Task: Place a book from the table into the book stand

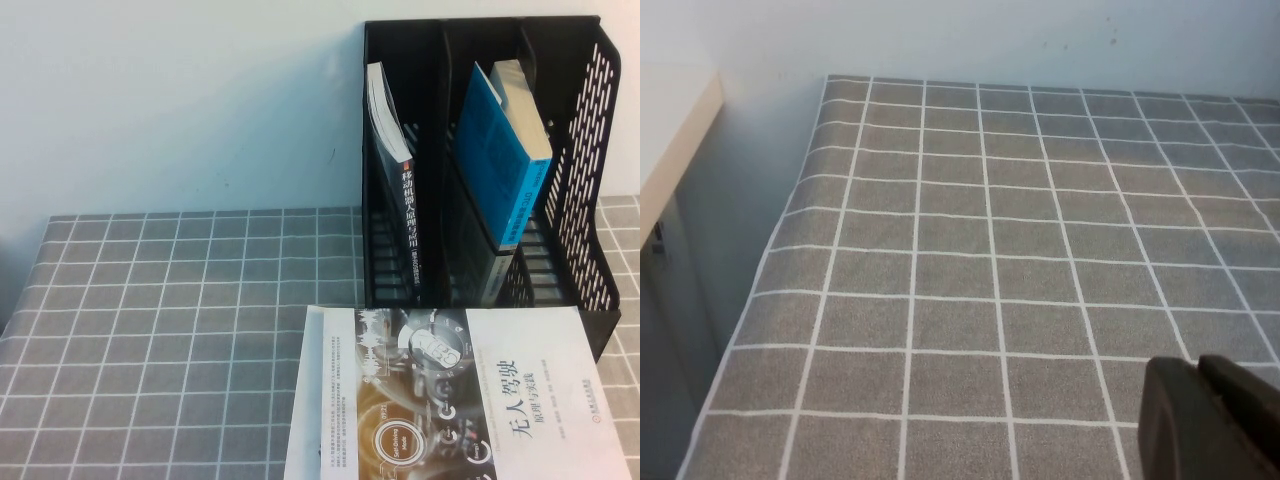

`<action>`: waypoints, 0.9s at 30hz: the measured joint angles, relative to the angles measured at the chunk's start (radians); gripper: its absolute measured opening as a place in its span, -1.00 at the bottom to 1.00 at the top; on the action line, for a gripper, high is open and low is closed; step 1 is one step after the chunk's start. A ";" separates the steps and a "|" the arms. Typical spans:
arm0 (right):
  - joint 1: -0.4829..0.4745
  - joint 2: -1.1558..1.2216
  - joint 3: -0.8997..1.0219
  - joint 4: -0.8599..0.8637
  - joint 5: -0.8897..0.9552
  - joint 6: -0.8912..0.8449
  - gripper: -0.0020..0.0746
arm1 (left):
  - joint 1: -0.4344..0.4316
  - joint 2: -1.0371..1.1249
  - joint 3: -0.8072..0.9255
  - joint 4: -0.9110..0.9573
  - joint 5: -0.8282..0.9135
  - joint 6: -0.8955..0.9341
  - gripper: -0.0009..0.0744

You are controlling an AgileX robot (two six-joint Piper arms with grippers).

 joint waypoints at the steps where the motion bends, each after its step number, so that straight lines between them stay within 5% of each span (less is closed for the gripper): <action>1: 0.000 0.000 0.000 0.000 0.000 0.000 -0.96 | 0.000 0.000 0.000 0.001 0.000 0.000 -0.97; 9: 0.000 0.000 0.000 0.000 0.000 0.002 -0.96 | -0.075 0.000 -0.002 0.013 0.002 0.000 -0.97; 27: 0.000 0.000 0.000 0.000 0.000 0.002 -0.96 | -0.078 0.000 -0.002 0.017 0.006 0.093 -0.97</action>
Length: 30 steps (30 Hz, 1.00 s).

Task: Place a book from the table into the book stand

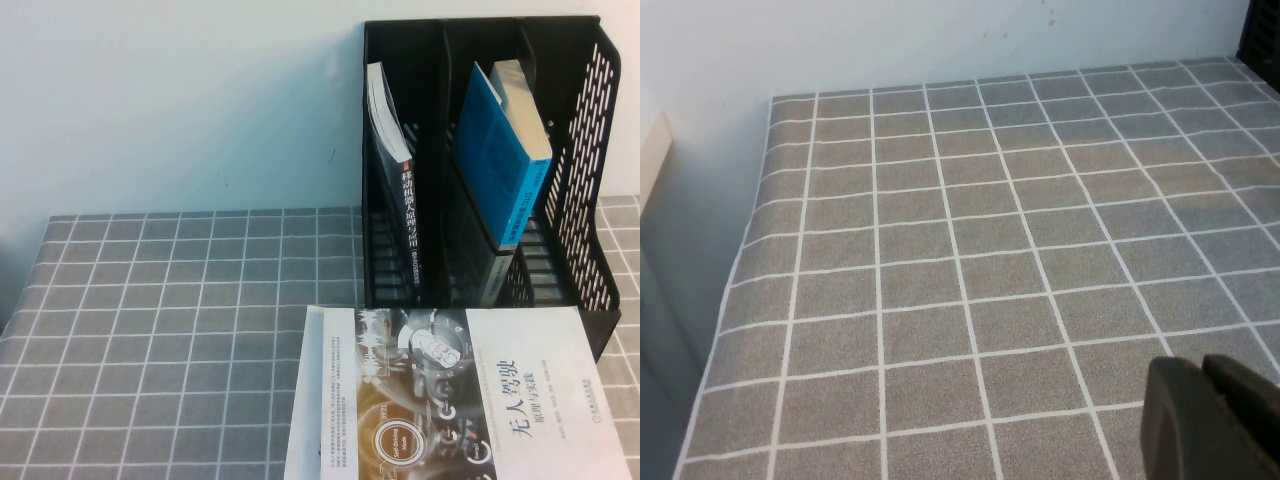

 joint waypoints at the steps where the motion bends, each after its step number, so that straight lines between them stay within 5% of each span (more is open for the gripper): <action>1: 0.000 0.000 0.000 0.000 0.000 0.000 -0.96 | 0.000 0.000 0.000 0.000 0.000 0.000 -0.97; 15: -0.019 -0.013 0.009 -0.033 -0.012 0.010 -0.96 | 0.000 0.000 0.000 0.000 0.001 0.000 -0.97; 24: -0.333 -0.063 0.197 -0.128 -0.268 0.154 -0.96 | 0.000 0.000 0.000 0.002 0.002 0.000 -0.97; 30: -0.419 -0.063 0.355 -0.124 -0.433 0.136 -0.96 | 0.000 0.000 0.000 0.004 0.002 0.000 -0.97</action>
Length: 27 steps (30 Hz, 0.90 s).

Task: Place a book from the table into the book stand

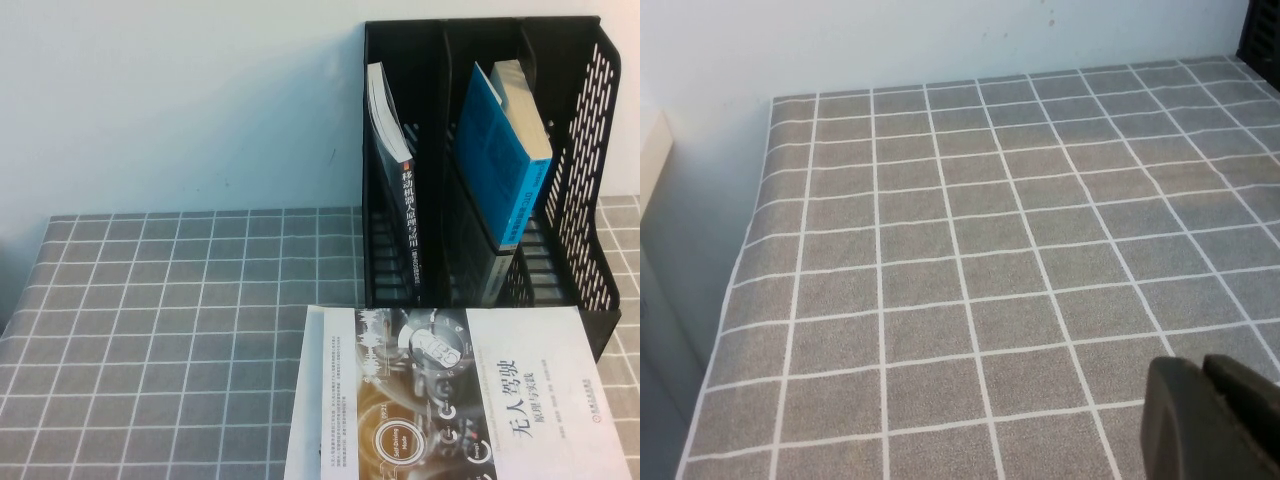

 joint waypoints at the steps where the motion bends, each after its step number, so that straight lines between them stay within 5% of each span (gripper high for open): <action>1: 0.000 0.000 0.011 0.011 0.000 -0.007 -0.96 | 0.000 0.000 0.000 0.000 0.000 0.000 -0.97; 27: 0.000 0.000 0.020 0.108 0.106 -0.069 -0.96 | 0.000 0.000 -0.002 0.002 0.002 0.001 -0.97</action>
